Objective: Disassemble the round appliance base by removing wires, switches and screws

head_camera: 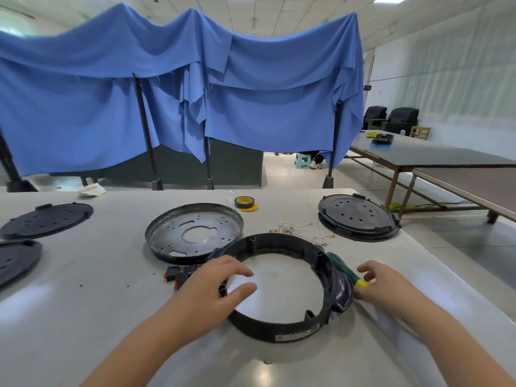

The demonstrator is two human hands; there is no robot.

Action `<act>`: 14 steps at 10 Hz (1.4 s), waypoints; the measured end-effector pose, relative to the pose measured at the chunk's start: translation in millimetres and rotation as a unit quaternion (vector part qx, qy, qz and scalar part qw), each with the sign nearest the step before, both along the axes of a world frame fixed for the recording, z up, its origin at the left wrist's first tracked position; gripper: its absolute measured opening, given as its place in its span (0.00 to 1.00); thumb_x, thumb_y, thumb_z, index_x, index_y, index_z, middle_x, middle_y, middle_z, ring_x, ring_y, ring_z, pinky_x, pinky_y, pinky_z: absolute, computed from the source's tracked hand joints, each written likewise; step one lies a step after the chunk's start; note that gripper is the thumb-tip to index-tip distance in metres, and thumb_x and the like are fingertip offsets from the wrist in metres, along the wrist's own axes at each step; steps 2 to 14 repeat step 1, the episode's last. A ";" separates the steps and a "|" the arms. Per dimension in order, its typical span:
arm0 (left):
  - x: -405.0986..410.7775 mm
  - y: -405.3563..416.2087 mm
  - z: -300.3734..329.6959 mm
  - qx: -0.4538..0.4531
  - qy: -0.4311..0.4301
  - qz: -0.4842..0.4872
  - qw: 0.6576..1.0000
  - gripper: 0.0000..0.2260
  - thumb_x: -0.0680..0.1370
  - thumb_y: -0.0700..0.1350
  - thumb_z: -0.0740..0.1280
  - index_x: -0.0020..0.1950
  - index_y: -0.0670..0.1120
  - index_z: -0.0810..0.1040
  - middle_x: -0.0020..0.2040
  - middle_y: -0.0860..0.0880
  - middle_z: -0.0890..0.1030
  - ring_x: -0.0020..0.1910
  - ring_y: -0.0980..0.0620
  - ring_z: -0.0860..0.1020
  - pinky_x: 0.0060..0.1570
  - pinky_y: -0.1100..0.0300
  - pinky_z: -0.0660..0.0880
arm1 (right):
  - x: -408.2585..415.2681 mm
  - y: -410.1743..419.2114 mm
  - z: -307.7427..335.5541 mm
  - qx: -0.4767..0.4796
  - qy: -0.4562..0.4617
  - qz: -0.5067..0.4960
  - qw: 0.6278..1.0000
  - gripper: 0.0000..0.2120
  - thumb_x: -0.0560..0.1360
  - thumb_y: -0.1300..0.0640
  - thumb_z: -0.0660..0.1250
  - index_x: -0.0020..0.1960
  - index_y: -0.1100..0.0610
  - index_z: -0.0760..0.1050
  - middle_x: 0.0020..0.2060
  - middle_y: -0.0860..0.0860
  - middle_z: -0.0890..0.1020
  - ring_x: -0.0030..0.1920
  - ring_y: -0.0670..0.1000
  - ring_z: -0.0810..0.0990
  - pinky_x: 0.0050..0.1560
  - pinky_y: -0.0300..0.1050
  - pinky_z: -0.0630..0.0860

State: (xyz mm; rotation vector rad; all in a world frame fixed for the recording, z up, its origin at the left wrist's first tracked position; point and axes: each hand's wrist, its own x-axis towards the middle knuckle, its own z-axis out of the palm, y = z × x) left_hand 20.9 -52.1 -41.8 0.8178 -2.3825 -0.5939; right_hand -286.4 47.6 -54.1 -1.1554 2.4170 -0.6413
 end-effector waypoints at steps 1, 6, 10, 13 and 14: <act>17.8 -6.8 6.3 0.024 0.053 0.039 0.998 0.06 0.76 0.53 0.67 0.52 0.59 0.80 0.51 0.66 0.77 0.55 0.67 0.74 0.56 0.70 0.69 | -1.3 8.6 1.9 -0.027 -0.023 0.003 0.999 0.35 0.69 0.47 0.74 0.71 0.54 0.64 0.66 0.55 0.71 0.63 0.53 0.73 0.58 0.46 0.71; 17.8 -6.8 6.3 0.024 0.053 0.039 0.998 0.06 0.76 0.53 0.67 0.52 0.59 0.80 0.51 0.66 0.77 0.55 0.67 0.74 0.56 0.70 0.69 | -1.3 8.6 1.9 -0.027 -0.023 0.003 0.999 0.35 0.69 0.47 0.74 0.71 0.54 0.64 0.66 0.55 0.71 0.63 0.53 0.73 0.58 0.46 0.71; 17.8 -6.8 6.3 0.024 0.053 0.039 0.998 0.06 0.76 0.53 0.67 0.52 0.59 0.80 0.51 0.66 0.77 0.55 0.67 0.74 0.56 0.70 0.69 | -1.3 8.6 1.9 -0.027 -0.023 0.003 0.999 0.35 0.69 0.47 0.74 0.71 0.54 0.64 0.66 0.55 0.71 0.63 0.53 0.73 0.58 0.46 0.71; 17.8 -6.8 6.3 0.024 0.053 0.039 0.998 0.06 0.76 0.53 0.67 0.52 0.59 0.80 0.51 0.66 0.77 0.55 0.67 0.74 0.56 0.70 0.69 | -1.3 8.6 1.9 -0.027 -0.023 0.003 0.999 0.35 0.69 0.47 0.74 0.71 0.54 0.64 0.66 0.55 0.71 0.63 0.53 0.73 0.58 0.46 0.71; 17.8 -6.8 6.3 0.024 0.053 0.039 0.998 0.06 0.76 0.53 0.67 0.52 0.59 0.80 0.51 0.66 0.77 0.55 0.67 0.74 0.56 0.70 0.69 | -1.3 8.6 1.9 -0.027 -0.023 0.003 0.999 0.35 0.69 0.47 0.74 0.71 0.54 0.64 0.66 0.55 0.71 0.63 0.53 0.73 0.58 0.46 0.71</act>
